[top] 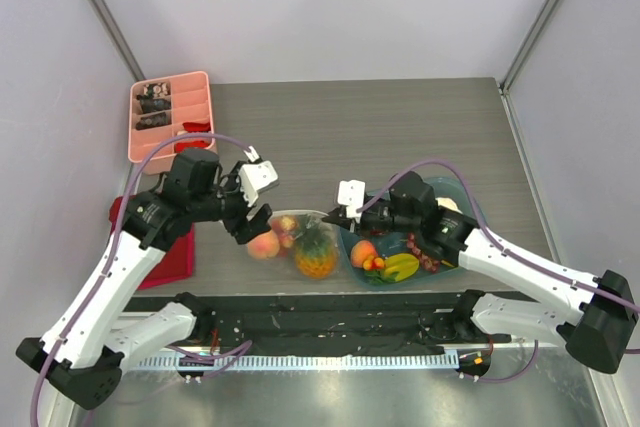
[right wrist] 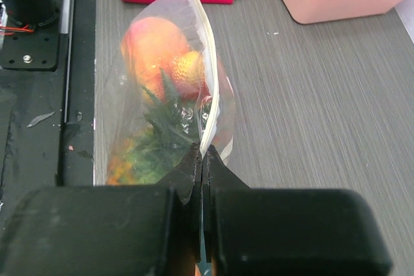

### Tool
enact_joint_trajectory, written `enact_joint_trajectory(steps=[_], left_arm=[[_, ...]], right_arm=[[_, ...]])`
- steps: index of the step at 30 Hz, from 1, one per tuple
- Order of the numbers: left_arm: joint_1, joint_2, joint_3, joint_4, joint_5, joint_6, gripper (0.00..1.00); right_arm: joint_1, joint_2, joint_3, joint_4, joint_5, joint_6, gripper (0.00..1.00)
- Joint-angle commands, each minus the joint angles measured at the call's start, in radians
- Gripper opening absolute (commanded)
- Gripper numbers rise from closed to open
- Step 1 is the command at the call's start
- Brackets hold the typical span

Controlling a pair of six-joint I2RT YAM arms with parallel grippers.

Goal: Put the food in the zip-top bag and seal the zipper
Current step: Place the zipper food storage bag at the center of the board.

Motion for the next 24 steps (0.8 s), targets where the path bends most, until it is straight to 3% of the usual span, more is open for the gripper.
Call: enact_joint_trajectory(steps=[1,6,9,12,13,16,21,23,24], left_arm=[[0.004,0.037,-0.04,0.035,0.119,0.134,0.71],[-0.008,0.04,-0.124,0.054,0.111,0.176,0.65],[-0.008,0.027,-0.155,0.08,0.1,0.149,0.53],[-0.009,0.004,-0.162,0.075,0.107,0.139,0.29],[-0.009,-0.001,-0.162,0.065,0.107,0.139,0.17],[-0.009,-0.018,-0.143,0.048,0.101,0.119,0.0],[-0.009,-0.01,-0.077,0.028,0.078,0.068,0.0],[-0.009,-0.006,-0.057,0.052,0.047,0.039,0.0],[-0.008,0.002,-0.047,0.06,-0.011,0.04,0.0]], right_arm=[[0.028,-0.001,0.058,0.083,-0.023,-0.041,0.01],[0.043,0.0,0.058,0.089,-0.022,-0.054,0.01],[0.068,-0.009,0.046,0.077,-0.016,-0.097,0.01],[0.078,-0.012,0.04,0.075,-0.003,-0.102,0.01],[0.086,-0.012,0.041,0.075,-0.003,-0.099,0.01],[0.092,-0.004,0.043,0.08,0.01,-0.087,0.01],[0.094,-0.003,0.046,0.088,0.036,-0.058,0.03],[0.095,-0.006,0.05,0.077,0.058,-0.033,0.23],[0.095,-0.004,0.069,0.065,0.072,-0.018,0.48]])
